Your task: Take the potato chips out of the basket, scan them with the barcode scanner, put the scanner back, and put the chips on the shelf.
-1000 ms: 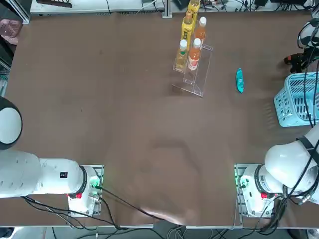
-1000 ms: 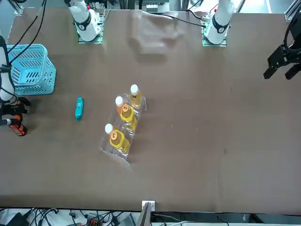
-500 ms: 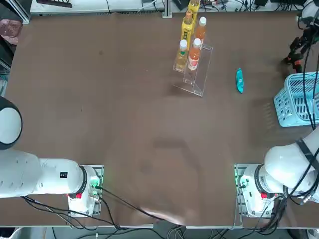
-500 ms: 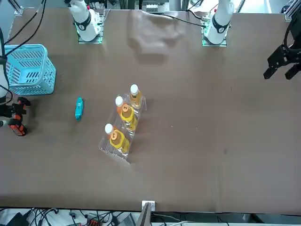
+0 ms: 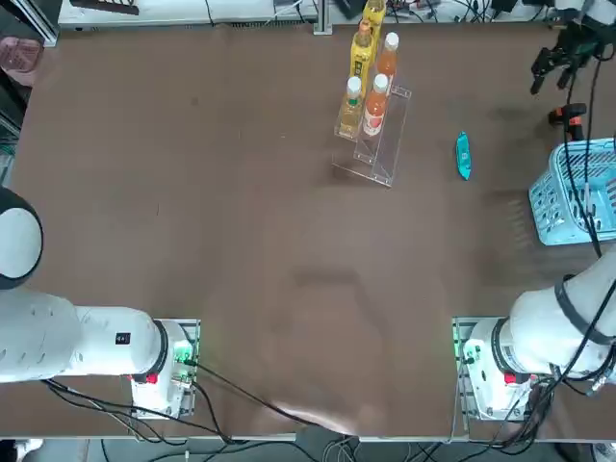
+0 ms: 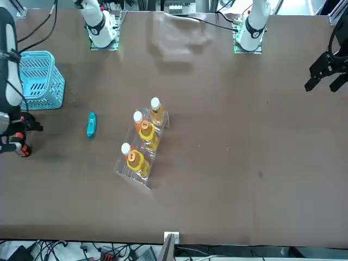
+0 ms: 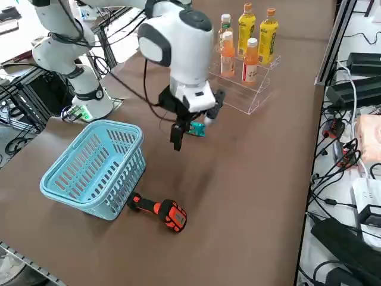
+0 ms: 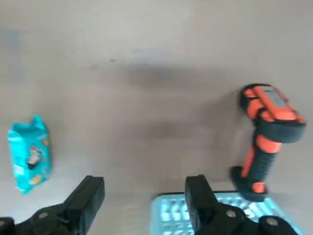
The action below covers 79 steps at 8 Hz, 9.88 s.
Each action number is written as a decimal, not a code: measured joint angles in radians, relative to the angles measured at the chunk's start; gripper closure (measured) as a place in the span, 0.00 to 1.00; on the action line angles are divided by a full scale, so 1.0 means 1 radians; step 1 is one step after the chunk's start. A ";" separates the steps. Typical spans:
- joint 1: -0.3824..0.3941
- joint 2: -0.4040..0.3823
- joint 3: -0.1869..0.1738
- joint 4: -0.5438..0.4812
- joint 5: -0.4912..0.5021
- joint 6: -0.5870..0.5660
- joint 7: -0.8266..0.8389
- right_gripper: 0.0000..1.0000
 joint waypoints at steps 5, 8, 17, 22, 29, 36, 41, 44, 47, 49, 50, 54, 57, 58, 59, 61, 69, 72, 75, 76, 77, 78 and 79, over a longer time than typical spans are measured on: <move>0.238 0.005 0.000 -0.073 -0.063 0.040 0.418 0.00; 0.314 0.004 0.000 -0.249 -0.114 0.254 0.612 0.00; 0.318 -0.052 -0.007 -0.528 -0.120 0.497 0.673 0.00; 0.318 -0.050 -0.009 -0.536 -0.121 0.499 0.674 0.00; 0.317 -0.024 -0.012 -0.542 -0.121 0.500 0.675 0.23; 0.318 -0.024 -0.011 -0.542 -0.121 0.500 0.727 0.53; 0.326 -0.077 0.013 -0.518 -0.119 0.506 0.758 0.55; 0.330 -0.119 0.097 -0.494 0.048 0.505 0.766 0.55; 0.332 -0.110 0.167 -0.413 0.225 0.504 0.770 0.55; 0.332 -0.073 0.191 -0.372 0.271 0.504 0.772 0.55; 0.333 -0.049 0.205 -0.362 0.286 0.504 0.775 0.55; 0.359 -0.006 0.218 -0.341 0.290 0.506 0.812 0.55; 0.361 0.002 0.221 -0.323 0.291 0.506 0.818 0.55; 0.362 0.006 0.221 -0.319 0.291 0.506 0.818 0.55; 0.363 0.011 0.221 -0.314 0.291 0.506 0.818 0.54; 0.363 0.021 0.221 -0.307 0.291 0.506 0.819 0.49; 0.357 0.025 0.217 -0.280 0.291 0.502 0.817 0.00; 0.281 -0.001 0.208 -0.229 0.291 0.457 0.731 0.00; 0.148 -0.059 0.204 -0.118 0.289 0.226 0.524 0.00; 0.109 -0.077 0.202 -0.061 0.287 0.118 0.471 0.00; 0.080 -0.091 0.201 0.014 0.263 -0.017 0.432 0.00; 0.068 -0.103 0.201 0.097 0.206 -0.134 0.416 0.00; 0.068 -0.112 0.202 0.175 0.154 -0.234 0.415 0.00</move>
